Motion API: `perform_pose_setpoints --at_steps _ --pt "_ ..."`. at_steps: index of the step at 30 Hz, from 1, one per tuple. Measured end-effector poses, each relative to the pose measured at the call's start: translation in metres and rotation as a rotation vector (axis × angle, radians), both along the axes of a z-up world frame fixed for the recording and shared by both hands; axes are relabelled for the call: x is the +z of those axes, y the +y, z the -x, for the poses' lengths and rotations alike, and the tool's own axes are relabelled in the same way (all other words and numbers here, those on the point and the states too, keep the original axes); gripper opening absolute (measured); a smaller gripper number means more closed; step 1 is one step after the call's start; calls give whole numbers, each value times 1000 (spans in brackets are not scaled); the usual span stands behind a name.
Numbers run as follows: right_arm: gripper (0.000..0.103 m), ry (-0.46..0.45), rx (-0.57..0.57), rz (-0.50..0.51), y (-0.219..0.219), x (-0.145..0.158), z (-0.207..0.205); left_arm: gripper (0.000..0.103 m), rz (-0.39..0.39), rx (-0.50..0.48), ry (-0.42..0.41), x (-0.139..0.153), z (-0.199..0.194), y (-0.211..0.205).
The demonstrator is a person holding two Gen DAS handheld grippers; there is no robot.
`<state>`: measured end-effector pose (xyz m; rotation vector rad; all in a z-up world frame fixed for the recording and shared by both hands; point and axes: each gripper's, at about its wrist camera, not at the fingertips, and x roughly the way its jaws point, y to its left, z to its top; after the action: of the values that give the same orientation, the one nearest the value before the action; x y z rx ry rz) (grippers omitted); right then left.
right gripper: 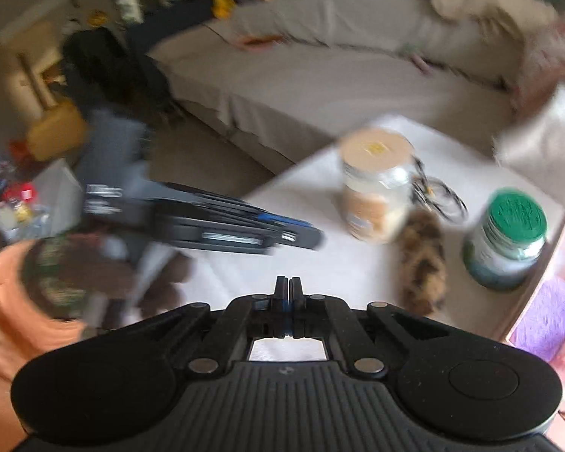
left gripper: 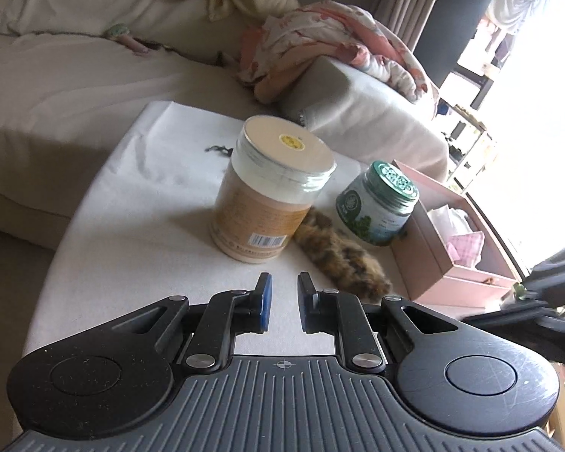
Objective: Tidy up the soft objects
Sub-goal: 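Grasp the brown fur-tail keychain with the right gripper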
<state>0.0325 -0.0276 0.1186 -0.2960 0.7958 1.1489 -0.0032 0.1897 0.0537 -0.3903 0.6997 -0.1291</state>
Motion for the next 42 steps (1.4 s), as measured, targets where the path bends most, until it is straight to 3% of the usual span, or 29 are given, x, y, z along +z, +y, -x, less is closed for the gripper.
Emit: perform_pose_setpoints --at_steps 3,4,5,7,10,15,19,21,22,23,26,32,35,38,42 --pt "3 -154 -21 25 2 9 11 16 -9 1 -7 3 3 -3" --pt "13 -198 -45 42 5 6 8 16 -7 1 -9 4 4 -4" --pt "34 -229 -69 53 8 1 2 16 -5 -1 -10 4 4 -4" --pt "59 -244 -132 49 14 -13 -18 16 -7 -8 -10 3 4 -6" --pt "59 -205 -237 78 26 -35 -56 16 -39 -15 -10 2 3 -9" --pt "58 -186 -316 172 60 -69 -98 16 -59 0 -3 -5 0 -4" --pt "35 -175 -334 243 76 -94 -112 16 -46 23 10 -11 1 6" --pt "30 -139 -328 246 74 -99 -115 16 -40 31 9 -12 2 10" --pt "19 -126 -316 246 70 -99 -113 16 -37 34 6 -12 3 11" --pt "12 -92 -303 242 66 -96 -113 16 -34 37 2 -11 4 12" --pt "12 -20 -313 144 42 -66 -106 16 -27 42 -12 -8 7 16" --pt "11 -161 -293 -114 -9 46 -49 16 -9 42 -19 -7 5 14" --pt "11 -210 -262 -213 -21 85 -25 16 5 37 -28 -5 8 11" --pt "11 -224 -220 -259 -17 98 -12 16 4 46 -45 -1 13 12" --pt "11 -164 -158 -253 2 86 -7 16 4 95 -62 4 22 26"
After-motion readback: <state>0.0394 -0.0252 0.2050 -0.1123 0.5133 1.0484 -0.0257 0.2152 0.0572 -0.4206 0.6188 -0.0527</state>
